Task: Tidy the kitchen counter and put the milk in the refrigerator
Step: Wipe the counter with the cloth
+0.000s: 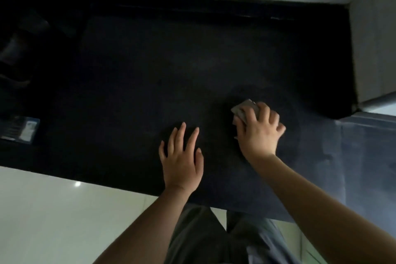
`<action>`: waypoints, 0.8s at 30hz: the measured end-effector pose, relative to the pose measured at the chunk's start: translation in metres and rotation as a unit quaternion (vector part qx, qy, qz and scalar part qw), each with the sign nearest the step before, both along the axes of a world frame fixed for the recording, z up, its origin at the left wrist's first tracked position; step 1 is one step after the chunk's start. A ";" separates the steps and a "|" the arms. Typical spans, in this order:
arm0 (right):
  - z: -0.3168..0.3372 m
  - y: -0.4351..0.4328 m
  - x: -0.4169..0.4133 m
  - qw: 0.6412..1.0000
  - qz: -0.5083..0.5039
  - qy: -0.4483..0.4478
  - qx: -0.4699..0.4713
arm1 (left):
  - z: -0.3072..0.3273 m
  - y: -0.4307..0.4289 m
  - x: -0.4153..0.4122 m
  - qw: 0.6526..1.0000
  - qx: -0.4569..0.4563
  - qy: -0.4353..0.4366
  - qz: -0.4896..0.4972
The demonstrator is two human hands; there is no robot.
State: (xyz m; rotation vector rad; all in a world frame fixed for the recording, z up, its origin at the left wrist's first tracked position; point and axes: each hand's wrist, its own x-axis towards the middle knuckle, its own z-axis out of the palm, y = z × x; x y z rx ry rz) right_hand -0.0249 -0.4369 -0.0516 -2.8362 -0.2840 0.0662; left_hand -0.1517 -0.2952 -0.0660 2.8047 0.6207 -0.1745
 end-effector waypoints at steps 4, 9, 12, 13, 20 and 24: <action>0.000 0.042 -0.015 0.998 0.063 0.002 -0.024 | 0.002 0.012 -0.003 0.999 -0.030 -0.015 -0.041; -0.002 0.014 -0.081 0.996 0.084 -0.016 -0.034 | 0.004 0.083 -0.012 0.979 -0.005 -0.016 -0.205; -0.003 0.006 -0.075 1.000 -0.008 -0.023 -0.013 | 0.004 0.125 -0.012 0.977 0.038 0.000 -0.208; -0.004 0.012 -0.068 0.998 -0.049 -0.024 -0.005 | 0.004 0.133 -0.013 0.979 0.043 0.004 -0.198; -0.001 0.103 -0.010 0.987 -0.160 0.003 -0.003 | -0.001 0.147 -0.017 0.985 0.012 -0.025 -0.171; -0.002 0.135 -0.034 1.000 0.004 -0.011 -0.004 | -0.001 0.147 -0.018 0.985 0.003 -0.044 -0.167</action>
